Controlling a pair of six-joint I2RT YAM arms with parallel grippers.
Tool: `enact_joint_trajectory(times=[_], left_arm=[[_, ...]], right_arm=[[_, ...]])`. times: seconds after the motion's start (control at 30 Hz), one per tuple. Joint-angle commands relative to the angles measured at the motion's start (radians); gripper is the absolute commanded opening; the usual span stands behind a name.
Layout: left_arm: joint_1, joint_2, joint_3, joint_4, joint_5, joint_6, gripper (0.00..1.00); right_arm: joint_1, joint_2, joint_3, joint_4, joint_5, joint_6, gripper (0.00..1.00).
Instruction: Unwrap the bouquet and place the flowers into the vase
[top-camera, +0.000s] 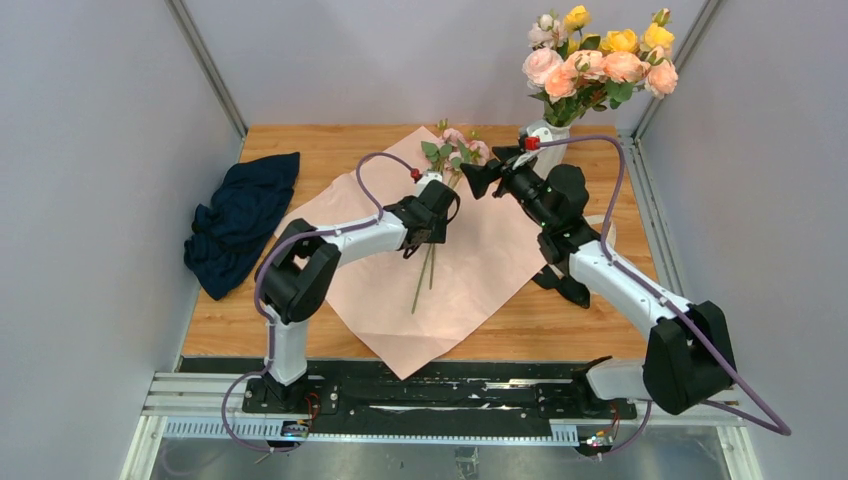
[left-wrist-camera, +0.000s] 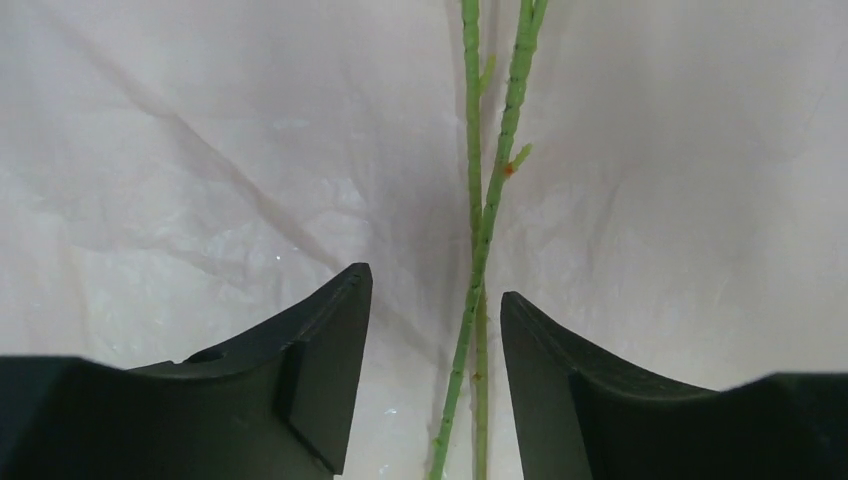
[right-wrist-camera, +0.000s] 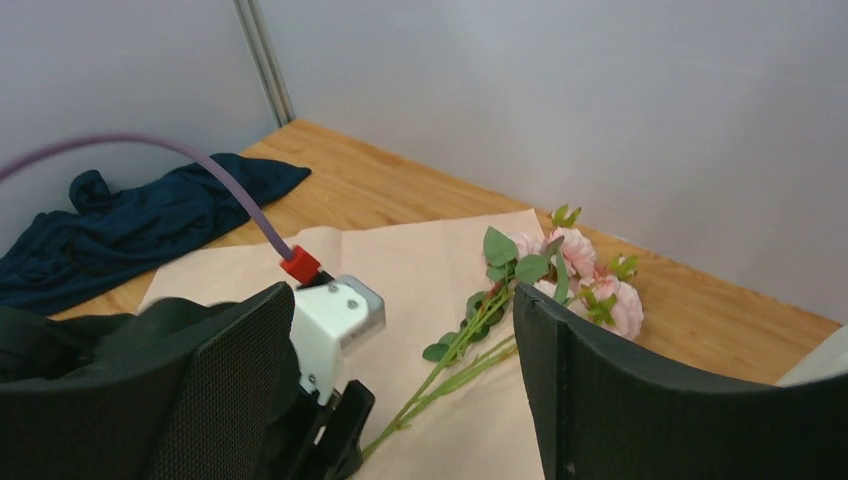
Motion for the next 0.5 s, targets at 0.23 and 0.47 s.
enact_joint_trajectory(times=[0.23,0.47], left_arm=[[0.004,-0.002,-0.022,0.011,-0.017,0.017,0.45],[0.004,0.037,-0.061,0.024,-0.019,0.017,0.41]], right_arm=[[0.013,0.034,-0.043,0.036,0.047,0.013,0.83],[0.012,0.029,-0.057,0.033,0.066,0.001,0.83]])
